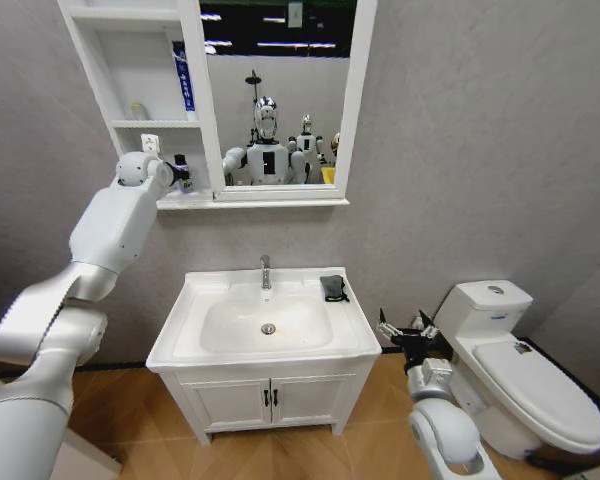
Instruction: Move facial cleanser and shampoo from washbasin to cabinet, then wipe washbasin with towel.
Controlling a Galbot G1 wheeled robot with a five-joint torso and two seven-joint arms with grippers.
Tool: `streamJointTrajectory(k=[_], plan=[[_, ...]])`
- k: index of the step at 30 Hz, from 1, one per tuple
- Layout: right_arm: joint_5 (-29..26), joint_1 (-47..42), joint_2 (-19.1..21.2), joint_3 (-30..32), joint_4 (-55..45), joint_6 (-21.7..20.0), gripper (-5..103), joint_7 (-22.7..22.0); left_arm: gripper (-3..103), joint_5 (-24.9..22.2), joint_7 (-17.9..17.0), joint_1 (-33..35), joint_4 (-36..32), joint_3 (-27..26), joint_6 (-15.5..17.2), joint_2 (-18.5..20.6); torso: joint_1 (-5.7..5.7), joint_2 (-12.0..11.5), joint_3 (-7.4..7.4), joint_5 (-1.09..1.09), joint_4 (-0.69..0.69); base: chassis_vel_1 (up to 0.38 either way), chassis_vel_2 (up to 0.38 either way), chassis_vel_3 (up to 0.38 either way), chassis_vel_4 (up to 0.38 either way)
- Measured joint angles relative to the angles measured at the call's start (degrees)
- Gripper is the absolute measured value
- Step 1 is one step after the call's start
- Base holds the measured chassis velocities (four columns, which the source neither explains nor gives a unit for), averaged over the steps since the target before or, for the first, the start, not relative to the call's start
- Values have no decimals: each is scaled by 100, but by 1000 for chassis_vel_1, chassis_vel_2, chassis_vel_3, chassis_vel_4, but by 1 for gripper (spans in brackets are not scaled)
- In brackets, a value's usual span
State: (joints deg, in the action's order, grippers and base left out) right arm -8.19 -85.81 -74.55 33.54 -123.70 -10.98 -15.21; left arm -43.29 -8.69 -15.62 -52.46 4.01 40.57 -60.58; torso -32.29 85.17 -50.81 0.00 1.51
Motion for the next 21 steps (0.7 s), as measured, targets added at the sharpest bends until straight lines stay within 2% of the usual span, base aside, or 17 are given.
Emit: streamJointTrajectory(k=[2, 3, 4, 7, 8, 12, 15, 16, 20, 21], plan=[[0, -2, 1, 2, -5, 0, 100, 0, 43, -2, 0, 1, -20, -1, 0, 10, 0, 0, 0, 0, 0, 0, 0, 0, 0], [1, -4, 1, 2, -8, 0, 100, 0, 49, -11, -1, 2, -39, -2, 0, 21, 0, 0, 0, 0, 0, 0, 0, 0, 0], [1, -4, 1, 2, -8, 0, 100, 0, 49, -11, -1, 2, -39, -2, 0, 21, 0, 0, 0, 0, 0, 0, 0, 0, 0], [1, -6, 1, -3, -44, -8, 100, 3, 65, -62, -4, 22, -96, -7, 16, 69, 0, 0, 0, 0, 0, 0, 0, 0, 0], [1, -6, 1, -3, -44, -8, 100, 3, 65, -62, -4, 22, -96, -7, 16, 69, 0, 0, 0, 0, 0, 0, 0, 0, 0], [4, -6, -4, -17, -64, -16, 100, 3, 86, -89, -24, 53, -176, -13, 17, 123, 0, 0, 0, 0, 0, 0, 0, 0, 0], [7, -17, -4, -18, -73, -17, 100, 3, 92, -120, -88, 90, -272, -46, 16, 162, 0, 0, 0, 0, 1, 0, 0, 0, 0], [10, -19, -2, -19, -75, -17, 100, 2, 98, -172, -154, 152, -431, -72, 19, 229, 0, 0, 0, 0, 1, 0, 0, 0, 0], [11, -16, 2, -19, -75, -20, 100, -4, 100, -312, -292, 300, -844, -114, 54, 408, 0, 0, 0, 1, 1, 0, 0, 0, 0], [15, -9, 3, -21, -69, -21, 100, -8, 100, -484, -485, 492, -1255, -181, 104, 615, 0, 1, 0, 0, 1, 0, 0, 0, 0]])
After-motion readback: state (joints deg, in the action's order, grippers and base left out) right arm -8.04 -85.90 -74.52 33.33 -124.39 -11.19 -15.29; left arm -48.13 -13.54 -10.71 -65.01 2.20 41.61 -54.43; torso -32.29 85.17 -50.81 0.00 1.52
